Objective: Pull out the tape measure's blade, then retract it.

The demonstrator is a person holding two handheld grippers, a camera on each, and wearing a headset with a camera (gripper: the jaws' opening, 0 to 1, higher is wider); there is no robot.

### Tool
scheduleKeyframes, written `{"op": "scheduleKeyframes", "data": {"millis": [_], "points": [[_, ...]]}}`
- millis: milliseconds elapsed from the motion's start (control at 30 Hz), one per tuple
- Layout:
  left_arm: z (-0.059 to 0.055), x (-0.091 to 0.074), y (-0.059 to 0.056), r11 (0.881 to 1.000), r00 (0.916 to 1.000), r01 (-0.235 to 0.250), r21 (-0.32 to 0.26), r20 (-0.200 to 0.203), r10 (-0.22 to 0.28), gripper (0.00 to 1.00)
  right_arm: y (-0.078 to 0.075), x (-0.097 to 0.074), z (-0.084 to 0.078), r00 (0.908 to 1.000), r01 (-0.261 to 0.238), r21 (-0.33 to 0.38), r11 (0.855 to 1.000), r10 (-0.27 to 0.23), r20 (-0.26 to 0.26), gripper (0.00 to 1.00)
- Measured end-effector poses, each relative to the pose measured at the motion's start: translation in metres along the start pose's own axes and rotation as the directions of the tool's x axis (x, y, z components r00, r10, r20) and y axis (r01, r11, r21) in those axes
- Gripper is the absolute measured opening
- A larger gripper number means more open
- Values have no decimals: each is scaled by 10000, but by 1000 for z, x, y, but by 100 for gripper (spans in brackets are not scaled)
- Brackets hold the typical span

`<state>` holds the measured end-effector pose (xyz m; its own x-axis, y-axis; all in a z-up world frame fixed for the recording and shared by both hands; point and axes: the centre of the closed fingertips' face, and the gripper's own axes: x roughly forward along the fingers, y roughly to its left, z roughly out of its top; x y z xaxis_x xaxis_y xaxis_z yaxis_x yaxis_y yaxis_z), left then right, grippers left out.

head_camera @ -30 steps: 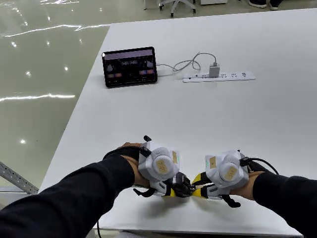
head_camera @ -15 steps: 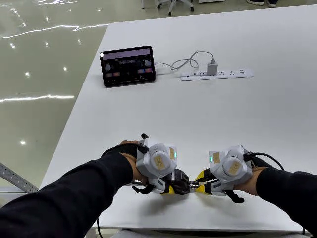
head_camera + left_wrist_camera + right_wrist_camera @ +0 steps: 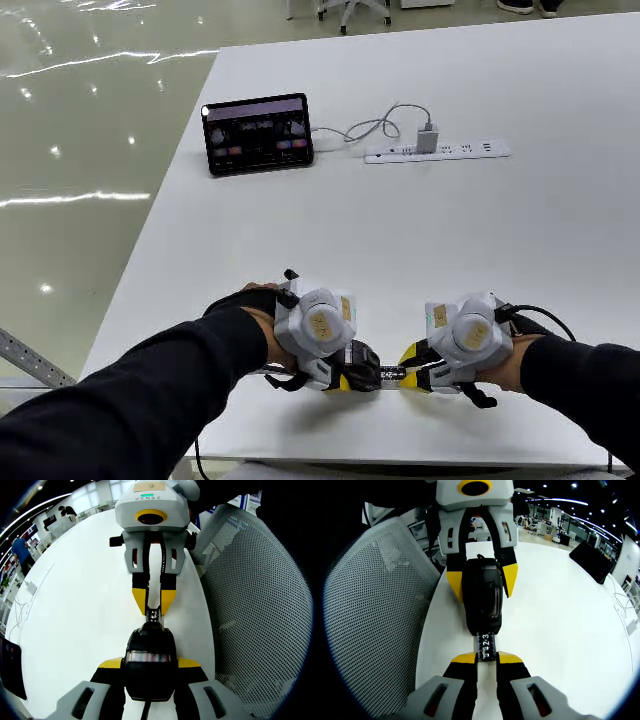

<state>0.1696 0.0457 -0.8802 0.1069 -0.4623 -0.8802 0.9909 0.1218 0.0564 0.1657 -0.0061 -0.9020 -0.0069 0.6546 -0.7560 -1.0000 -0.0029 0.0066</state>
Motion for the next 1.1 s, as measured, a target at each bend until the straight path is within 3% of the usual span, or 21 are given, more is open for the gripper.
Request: {"op": "scheduleKeyframes", "data": {"millis": [767,1100], "points": [[0,0,0,10000,10000,-35,2,19,35,33,0,-5,-5,10000,42,17,10000,-42,-35,9],[0,0,0,10000,10000,-73,-36,46,73,33,0,2,0,9999,-79,-243,9997,77,-98,13]]}}
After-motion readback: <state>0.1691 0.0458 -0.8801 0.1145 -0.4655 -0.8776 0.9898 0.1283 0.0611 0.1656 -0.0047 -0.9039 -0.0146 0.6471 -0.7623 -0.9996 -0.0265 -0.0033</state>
